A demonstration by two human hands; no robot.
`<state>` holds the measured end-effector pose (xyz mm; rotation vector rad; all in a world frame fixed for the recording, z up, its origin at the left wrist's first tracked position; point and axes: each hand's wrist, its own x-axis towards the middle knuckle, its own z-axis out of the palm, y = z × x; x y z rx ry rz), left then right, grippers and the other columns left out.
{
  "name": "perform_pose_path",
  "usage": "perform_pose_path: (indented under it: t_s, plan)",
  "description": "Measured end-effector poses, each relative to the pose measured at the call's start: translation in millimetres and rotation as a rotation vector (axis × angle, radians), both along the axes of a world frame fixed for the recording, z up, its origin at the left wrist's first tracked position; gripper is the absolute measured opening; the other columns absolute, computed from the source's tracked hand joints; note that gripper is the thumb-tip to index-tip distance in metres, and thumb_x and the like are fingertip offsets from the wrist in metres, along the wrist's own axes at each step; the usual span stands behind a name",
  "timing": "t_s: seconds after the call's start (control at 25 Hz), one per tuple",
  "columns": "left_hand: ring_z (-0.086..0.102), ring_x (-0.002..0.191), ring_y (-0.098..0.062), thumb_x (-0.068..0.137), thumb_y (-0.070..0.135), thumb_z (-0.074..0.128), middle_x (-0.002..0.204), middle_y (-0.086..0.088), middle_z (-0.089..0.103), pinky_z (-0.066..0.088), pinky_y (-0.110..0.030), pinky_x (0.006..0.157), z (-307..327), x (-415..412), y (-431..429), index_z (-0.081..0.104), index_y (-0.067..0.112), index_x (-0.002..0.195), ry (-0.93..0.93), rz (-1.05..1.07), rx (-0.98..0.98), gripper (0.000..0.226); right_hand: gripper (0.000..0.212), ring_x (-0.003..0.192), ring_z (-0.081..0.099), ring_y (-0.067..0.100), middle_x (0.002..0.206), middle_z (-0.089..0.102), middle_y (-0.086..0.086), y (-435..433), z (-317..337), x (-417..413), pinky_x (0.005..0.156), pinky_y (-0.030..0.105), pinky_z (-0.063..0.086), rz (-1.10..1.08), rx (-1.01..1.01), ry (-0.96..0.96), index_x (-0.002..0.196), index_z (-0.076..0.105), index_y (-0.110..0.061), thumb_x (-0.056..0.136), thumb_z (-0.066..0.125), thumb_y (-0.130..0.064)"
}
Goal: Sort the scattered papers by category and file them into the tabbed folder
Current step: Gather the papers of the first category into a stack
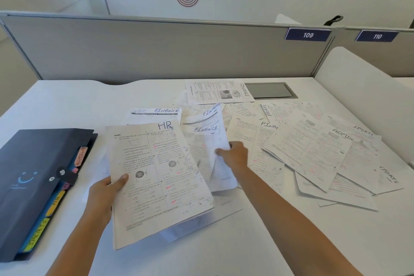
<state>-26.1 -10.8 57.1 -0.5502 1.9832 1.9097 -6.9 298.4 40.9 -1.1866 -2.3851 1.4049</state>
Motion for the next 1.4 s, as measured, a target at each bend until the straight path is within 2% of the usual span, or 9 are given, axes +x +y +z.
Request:
perform_pose_path:
  t_s: [0.12, 0.24, 0.36, 0.6, 0.76, 0.84, 0.96, 1.08, 1.4]
  plan:
    - [0.065, 0.083, -0.034, 0.09, 0.013, 0.061, 0.091, -0.011, 0.069, 0.053, -0.045, 0.073, -1, -2, 0, 0.064, 0.012, 0.087, 0.008, -0.005, -0.006, 0.004, 0.03, 0.08, 0.062, 0.024, 0.102, 0.07, 0.015, 39, 16, 20, 0.068, 0.027, 0.048, -0.156, 0.086, 0.09, 0.106, 0.066, -0.001, 0.082, 0.07, -0.019]
    - [0.064, 0.082, -0.033, 0.09, 0.013, 0.061, 0.091, -0.011, 0.068, 0.052, -0.048, 0.078, -6, -3, 3, 0.064, 0.007, 0.096, 0.004, -0.022, -0.009, 0.009, 0.034, 0.091, 0.061, 0.03, 0.111, 0.065, 0.021, 84, 25, 46, 0.069, 0.028, 0.043, -0.283, 0.188, 0.075, 0.115, 0.059, 0.004, 0.089, 0.062, -0.017]
    - [0.064, 0.08, -0.032, 0.089, 0.012, 0.062, 0.09, -0.011, 0.068, 0.051, -0.046, 0.077, -8, -5, 14, 0.063, 0.005, 0.101, 0.005, -0.045, -0.007, 0.014, 0.035, 0.101, 0.06, 0.038, 0.115, 0.061, 0.025, 128, 20, 72, 0.073, 0.032, 0.045, -0.382, 0.28, -0.032, 0.118, 0.056, 0.005, 0.089, 0.059, -0.015]
    - [0.064, 0.079, -0.031, 0.089, 0.011, 0.062, 0.089, -0.011, 0.068, 0.051, -0.046, 0.078, -9, -10, 30, 0.063, 0.006, 0.1, 0.011, -0.079, -0.001, 0.013, 0.038, 0.105, 0.056, 0.044, 0.118, 0.053, 0.029, 172, 12, 107, 0.083, 0.044, 0.05, -0.342, 0.506, -0.376, 0.119, 0.044, 0.007, 0.086, 0.061, -0.002]
    - [0.065, 0.08, -0.032, 0.089, 0.012, 0.063, 0.092, -0.013, 0.069, 0.052, -0.046, 0.078, -13, -13, 37, 0.064, 0.004, 0.104, 0.014, -0.099, -0.009, 0.017, 0.073, 0.113, 0.044, 0.039, 0.127, 0.041, 0.03, 156, 9, 84, 0.093, 0.041, 0.049, -0.353, 0.818, -0.288, 0.132, 0.035, 0.008, 0.069, 0.069, 0.016]
    - [0.065, 0.08, -0.032, 0.089, 0.012, 0.063, 0.092, -0.013, 0.069, 0.052, -0.044, 0.076, -14, -14, 42, 0.064, 0.004, 0.105, 0.014, -0.107, -0.008, 0.018, 0.068, 0.11, 0.046, 0.035, 0.124, 0.045, 0.026, 142, 9, 63, 0.091, 0.038, 0.051, -0.268, 0.883, -0.154, 0.129, 0.043, 0.005, 0.067, 0.066, 0.02]
    - [0.066, 0.082, -0.032, 0.088, 0.013, 0.064, 0.093, -0.012, 0.069, 0.052, -0.039, 0.071, -17, -16, 47, 0.065, 0.005, 0.106, 0.008, -0.114, 0.003, 0.019, 0.045, 0.101, 0.049, 0.026, 0.114, 0.048, 0.017, 130, 10, 28, 0.079, 0.028, 0.052, -0.119, 0.841, 0.051, 0.116, 0.053, 0.002, 0.074, 0.063, 0.018]
    - [0.067, 0.084, -0.032, 0.087, 0.014, 0.065, 0.094, -0.012, 0.071, 0.054, -0.038, 0.071, -19, -17, 53, 0.067, 0.006, 0.104, -0.006, -0.124, 0.018, 0.019, 0.036, 0.106, 0.05, 0.028, 0.116, 0.05, 0.018, 136, 10, -8, 0.079, 0.02, 0.039, 0.038, 0.738, 0.086, 0.116, 0.056, 0.001, 0.081, 0.063, 0.007]
    - [0.07, 0.081, -0.028, 0.087, 0.015, 0.066, 0.084, -0.007, 0.075, 0.055, -0.036, 0.068, -22, -25, 76, 0.07, 0.014, 0.09, -0.027, -0.134, 0.019, 0.005, 0.06, 0.127, 0.042, 0.035, 0.134, 0.046, 0.022, 194, -3, -94, 0.102, 0.035, 0.036, 0.122, 0.461, -0.228, 0.133, 0.037, 0.005, 0.089, 0.063, -0.027]
